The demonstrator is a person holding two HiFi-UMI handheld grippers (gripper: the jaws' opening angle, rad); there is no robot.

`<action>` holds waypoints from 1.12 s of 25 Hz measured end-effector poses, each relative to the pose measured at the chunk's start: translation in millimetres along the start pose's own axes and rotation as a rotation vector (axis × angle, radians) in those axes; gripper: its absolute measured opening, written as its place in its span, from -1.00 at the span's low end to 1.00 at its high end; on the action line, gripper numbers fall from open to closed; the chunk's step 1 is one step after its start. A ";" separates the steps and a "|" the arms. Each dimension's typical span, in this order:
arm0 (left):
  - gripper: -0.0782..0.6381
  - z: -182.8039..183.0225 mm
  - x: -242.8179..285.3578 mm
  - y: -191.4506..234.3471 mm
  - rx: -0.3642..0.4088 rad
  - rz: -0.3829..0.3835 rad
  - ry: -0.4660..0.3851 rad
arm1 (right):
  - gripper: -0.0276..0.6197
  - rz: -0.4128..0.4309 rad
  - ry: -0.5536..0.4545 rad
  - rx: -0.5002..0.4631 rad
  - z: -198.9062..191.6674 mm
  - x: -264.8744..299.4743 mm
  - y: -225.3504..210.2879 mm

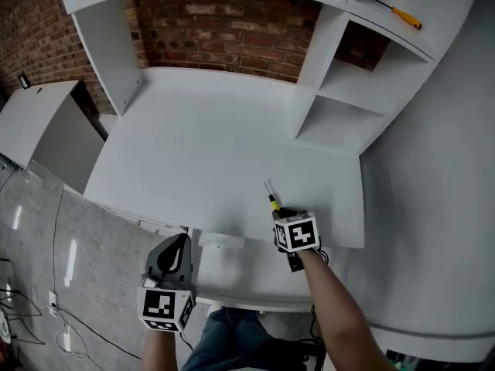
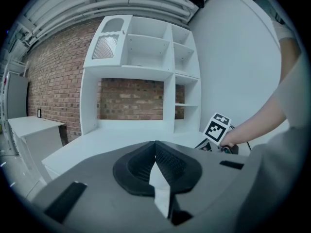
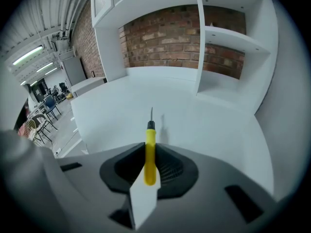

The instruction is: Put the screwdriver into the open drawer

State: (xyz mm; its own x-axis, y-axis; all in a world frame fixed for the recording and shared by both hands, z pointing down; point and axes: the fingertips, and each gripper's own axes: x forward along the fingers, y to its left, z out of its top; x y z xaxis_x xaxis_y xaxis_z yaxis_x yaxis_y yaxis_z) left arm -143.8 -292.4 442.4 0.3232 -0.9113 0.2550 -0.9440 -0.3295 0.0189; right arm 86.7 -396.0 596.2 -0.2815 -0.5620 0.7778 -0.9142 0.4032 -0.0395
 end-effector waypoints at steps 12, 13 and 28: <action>-0.74 32.2 -15.5 -8.3 -0.006 -0.052 -0.066 | -0.69 -0.024 -0.239 -0.001 41.7 -106.3 7.8; -0.74 33.5 -16.7 -10.8 -0.006 -0.059 -0.062 | -0.69 -0.025 -0.249 -0.007 42.3 -114.6 8.5; -0.74 11.0 -30.7 -34.0 -0.009 -0.086 -0.031 | -0.69 0.135 -0.089 -0.139 -73.5 -119.9 64.5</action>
State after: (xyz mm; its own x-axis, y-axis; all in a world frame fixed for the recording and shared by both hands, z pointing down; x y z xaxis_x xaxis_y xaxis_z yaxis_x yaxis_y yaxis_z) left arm -120.9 -256.0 423.3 0.4046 -0.8872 0.2218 -0.9133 -0.4045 0.0480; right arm 82.9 -249.6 546.5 -0.4292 -0.5548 0.7127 -0.8190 0.5718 -0.0480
